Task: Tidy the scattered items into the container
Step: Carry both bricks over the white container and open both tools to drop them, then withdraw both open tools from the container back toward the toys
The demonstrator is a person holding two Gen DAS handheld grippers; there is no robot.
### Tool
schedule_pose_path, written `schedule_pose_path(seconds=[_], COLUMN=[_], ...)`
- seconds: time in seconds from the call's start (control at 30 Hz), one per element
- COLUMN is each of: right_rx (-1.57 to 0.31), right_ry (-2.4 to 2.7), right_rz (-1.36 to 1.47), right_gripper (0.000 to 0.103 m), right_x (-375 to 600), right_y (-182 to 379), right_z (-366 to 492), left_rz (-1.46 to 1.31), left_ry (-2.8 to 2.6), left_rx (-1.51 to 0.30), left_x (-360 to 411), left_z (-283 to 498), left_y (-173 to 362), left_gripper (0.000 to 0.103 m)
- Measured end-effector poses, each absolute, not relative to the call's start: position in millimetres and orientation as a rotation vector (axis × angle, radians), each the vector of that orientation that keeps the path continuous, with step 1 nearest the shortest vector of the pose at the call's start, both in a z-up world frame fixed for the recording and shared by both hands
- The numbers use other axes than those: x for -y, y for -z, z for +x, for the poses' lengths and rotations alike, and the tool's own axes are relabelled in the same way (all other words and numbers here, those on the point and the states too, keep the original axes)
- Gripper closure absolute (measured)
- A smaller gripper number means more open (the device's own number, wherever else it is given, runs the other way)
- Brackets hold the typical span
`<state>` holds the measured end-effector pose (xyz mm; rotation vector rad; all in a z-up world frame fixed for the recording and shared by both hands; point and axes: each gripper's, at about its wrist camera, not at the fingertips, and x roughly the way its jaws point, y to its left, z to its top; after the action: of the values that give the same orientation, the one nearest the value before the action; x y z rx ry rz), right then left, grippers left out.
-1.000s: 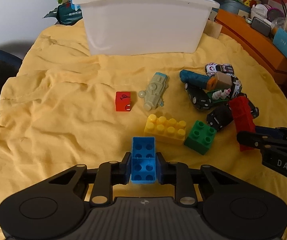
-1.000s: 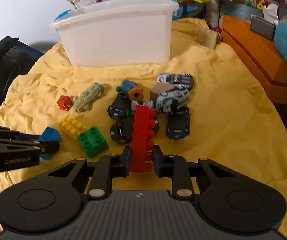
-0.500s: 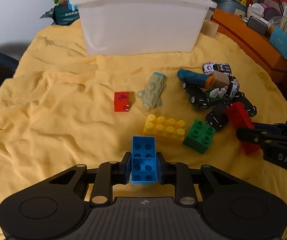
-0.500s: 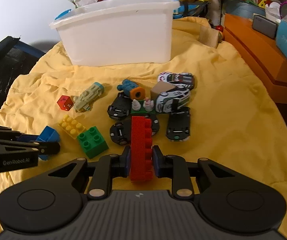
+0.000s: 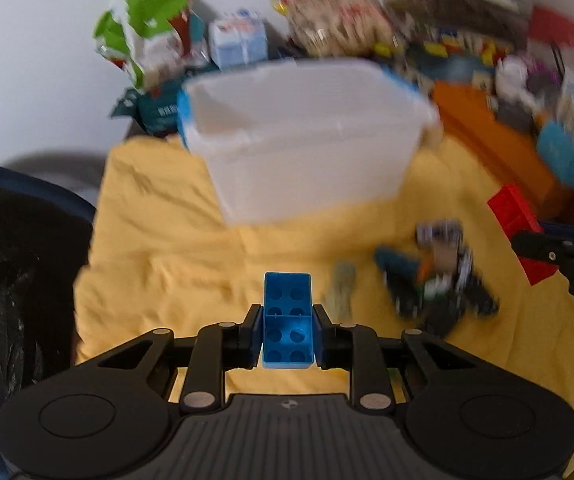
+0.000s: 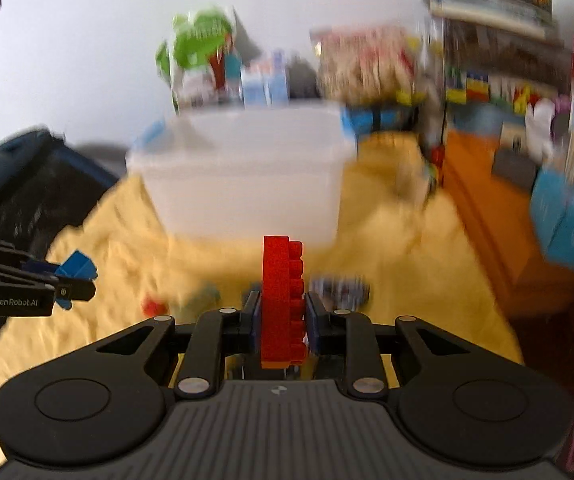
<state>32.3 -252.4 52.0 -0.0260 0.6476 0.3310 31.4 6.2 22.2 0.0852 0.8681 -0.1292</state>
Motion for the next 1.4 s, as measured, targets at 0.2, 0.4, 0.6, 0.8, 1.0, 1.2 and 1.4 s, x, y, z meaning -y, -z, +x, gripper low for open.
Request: schedule_pose_path(seconds=[0.2,0.4,0.6,0.8,1.0,1.2,1.4], right_rx=[-0.553,-0.517,-0.59,-0.69,-0.799,-0.841,-0.801], right_ry=[-0.36,-0.376,-0.398,-0.396,-0.39,-0.382,-0.383], right_rz=[0.003,-0.003,-0.001,-0.008,-0.009,-0.058,-0.089], right_gripper=[0.078,0.078,0.078,0.078,0.078,0.062,0.034], right_x=[253.7,242.7,227.1,215.7,208.4,196.6,195.0], right_y=[-110.5,-137.5,-129.2,-100.5,-75.6,-67.0,-72.1], right_z=[58.3,97.8,151.9,203.2,237.5,255.9,254.8], left_rz=[0.026,-0.009,-0.051,-0.064,-0.062,-0.035,-0.017], left_ry=[0.104,0.109,0.109,0.081,0.067,0.084,0.083], left_rx=[-0.791,-0.735,-0.757,-0.85,-0.934,-0.979,-0.964], left_x=[-19.0,-13.7,-10.5,-15.4,-15.5,-8.2,-8.2], left_z=[59.4,99.2,156.1,206.6,239.0,257.7,250.9], left_y=[-77.9,-110.9,-113.1,-84.9,-62.2,-45.8,-39.5], left_gripper=[0.075,0.075,0.075,0.075,0.075,0.052,0.05])
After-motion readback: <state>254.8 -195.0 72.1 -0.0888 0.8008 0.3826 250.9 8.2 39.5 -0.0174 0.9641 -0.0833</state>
